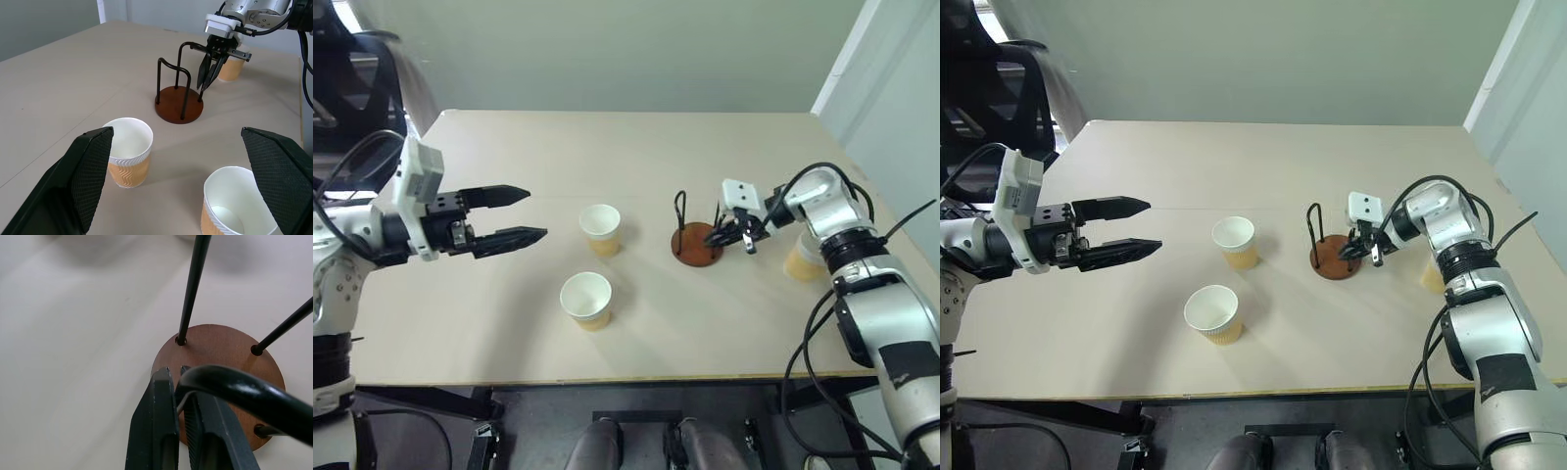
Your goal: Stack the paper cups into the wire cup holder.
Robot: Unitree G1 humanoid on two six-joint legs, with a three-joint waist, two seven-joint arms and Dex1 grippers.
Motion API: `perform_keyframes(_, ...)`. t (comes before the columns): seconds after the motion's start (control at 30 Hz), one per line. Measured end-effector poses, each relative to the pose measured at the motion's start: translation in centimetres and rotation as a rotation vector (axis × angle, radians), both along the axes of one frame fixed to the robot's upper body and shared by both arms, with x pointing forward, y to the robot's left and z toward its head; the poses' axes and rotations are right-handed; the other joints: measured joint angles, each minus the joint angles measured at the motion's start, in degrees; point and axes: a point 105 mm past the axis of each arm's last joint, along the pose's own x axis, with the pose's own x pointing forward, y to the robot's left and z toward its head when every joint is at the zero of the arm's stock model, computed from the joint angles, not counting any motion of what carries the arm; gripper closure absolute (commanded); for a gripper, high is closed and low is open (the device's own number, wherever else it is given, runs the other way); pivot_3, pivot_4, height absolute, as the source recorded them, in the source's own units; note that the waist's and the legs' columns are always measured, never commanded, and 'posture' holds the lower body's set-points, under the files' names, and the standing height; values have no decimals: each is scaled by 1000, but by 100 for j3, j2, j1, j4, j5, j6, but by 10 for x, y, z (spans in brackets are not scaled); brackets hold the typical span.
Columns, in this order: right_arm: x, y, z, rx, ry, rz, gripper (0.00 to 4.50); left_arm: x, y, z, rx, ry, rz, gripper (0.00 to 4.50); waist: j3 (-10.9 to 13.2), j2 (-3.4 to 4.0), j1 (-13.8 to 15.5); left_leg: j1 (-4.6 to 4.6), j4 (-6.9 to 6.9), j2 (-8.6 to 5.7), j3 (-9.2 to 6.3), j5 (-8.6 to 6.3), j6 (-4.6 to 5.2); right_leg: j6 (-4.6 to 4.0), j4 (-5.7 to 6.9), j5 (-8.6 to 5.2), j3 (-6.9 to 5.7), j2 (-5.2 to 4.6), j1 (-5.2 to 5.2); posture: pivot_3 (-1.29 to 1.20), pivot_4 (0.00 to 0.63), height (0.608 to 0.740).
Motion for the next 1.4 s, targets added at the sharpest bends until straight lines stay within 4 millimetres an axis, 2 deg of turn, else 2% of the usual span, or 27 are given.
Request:
perform_keyframes(0.43, -10, -4, -4, -47, 30, 85, 4449, -2, -2, 1, 9, 9, -6, 0, 0, -1, -12, 4, 0, 0, 0, 2, 0, -5, 2, 0, 0, 0, 3, 0, 150, 740)
perform_keyframes(0.83, -26, 6, -8, -10, 119, 126, 4449, -2, -2, 1, 10, 9, -1, 0, 0, 0, -24, 5, 0, 0, 1, 5, 0, -5, 2, 0, 0, 0, 4, 0, 150, 740)
perform_keyframes(1.23, -27, 7, -12, -43, 88, 169, 4449, -2, -2, 0, 11, 7, 7, 0, -1, -2, -29, 10, 0, 1, 0, 8, 6, -12, 4, -4, 0, 0, 7, 0, 150, 740)
perform_keyframes(1.4, -25, 7, -12, -56, 72, 183, 4449, -14, -12, -9, 14, 59, -72, 0, -2, -3, -32, 11, 0, 1, 1, 6, 5, -14, 3, -5, 0, 0, 9, 0, 150, 740)
